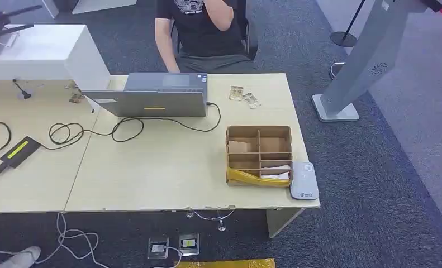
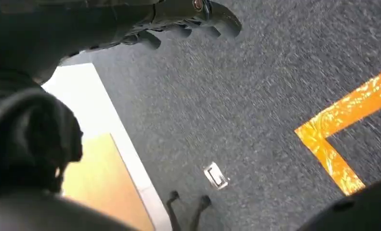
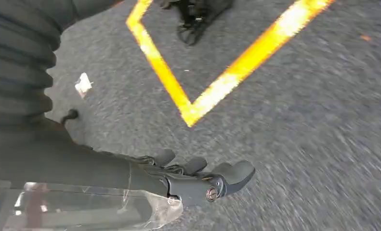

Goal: Pass the card to the sensor for recognition and then transmit it.

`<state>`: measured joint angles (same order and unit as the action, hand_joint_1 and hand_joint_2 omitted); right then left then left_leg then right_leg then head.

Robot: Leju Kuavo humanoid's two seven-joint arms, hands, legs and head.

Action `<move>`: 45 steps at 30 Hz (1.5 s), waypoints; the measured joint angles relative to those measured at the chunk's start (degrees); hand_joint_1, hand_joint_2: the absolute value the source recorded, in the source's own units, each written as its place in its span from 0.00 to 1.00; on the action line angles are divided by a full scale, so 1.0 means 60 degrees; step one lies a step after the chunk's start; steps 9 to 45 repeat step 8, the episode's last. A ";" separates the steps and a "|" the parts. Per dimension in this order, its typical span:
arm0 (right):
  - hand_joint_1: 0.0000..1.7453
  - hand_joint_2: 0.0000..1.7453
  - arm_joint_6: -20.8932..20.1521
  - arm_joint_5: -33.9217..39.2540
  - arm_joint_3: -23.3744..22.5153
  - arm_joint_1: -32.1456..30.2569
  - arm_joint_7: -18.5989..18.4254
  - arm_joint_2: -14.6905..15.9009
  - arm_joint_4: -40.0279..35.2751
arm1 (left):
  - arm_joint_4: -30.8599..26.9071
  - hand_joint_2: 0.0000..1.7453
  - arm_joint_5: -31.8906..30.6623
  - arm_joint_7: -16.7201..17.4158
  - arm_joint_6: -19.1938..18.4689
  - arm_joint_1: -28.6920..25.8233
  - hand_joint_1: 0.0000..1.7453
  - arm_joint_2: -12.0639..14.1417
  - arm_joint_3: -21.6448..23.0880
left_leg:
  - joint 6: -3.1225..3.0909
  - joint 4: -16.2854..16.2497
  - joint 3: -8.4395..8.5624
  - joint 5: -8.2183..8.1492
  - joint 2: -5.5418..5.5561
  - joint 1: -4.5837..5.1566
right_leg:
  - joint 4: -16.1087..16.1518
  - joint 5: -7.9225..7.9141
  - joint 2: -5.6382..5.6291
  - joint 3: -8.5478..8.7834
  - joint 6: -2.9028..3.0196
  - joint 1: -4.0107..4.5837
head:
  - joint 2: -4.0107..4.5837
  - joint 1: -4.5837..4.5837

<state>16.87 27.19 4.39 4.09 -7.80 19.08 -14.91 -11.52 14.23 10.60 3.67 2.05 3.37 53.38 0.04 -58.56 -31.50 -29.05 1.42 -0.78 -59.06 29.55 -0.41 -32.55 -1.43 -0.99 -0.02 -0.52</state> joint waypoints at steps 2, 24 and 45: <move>0.00 0.00 -0.0209 -0.0322 -0.0069 -0.0145 0.0104 -0.0195 0.0000 | -0.0068 0.00 -0.0166 -0.0108 -0.0025 -0.0109 0.00 -0.0011 -0.0333 | 0.0000 0.0000 0.0003 0.0000 -0.0001 0.0000 | 0.0000 0.0000 -0.0001 0.0000 0.0000 0.0001 | 0.0004 0.0004; 0.00 0.00 -0.0867 -0.1378 -0.0201 -0.0602 0.0404 -0.0923 -0.0015 | -0.0325 0.00 -0.0718 -0.0525 -0.0142 -0.0479 0.00 -0.0051 -0.1656 | 0.0001 0.0002 0.0004 0.0000 -0.0002 -0.0001 | -0.0001 0.0001 -0.0001 0.0002 0.0001 0.0002 | 0.0004 0.0011; 0.00 0.00 -0.0867 -0.1378 -0.0201 -0.0602 0.0404 -0.0923 -0.0015 | -0.0325 0.00 -0.0718 -0.0525 -0.0142 -0.0479 0.00 -0.0051 -0.1656 | 0.0001 0.0002 0.0004 0.0000 -0.0002 -0.0001 | -0.0001 0.0001 -0.0001 0.0002 0.0001 0.0002 | 0.0004 0.0011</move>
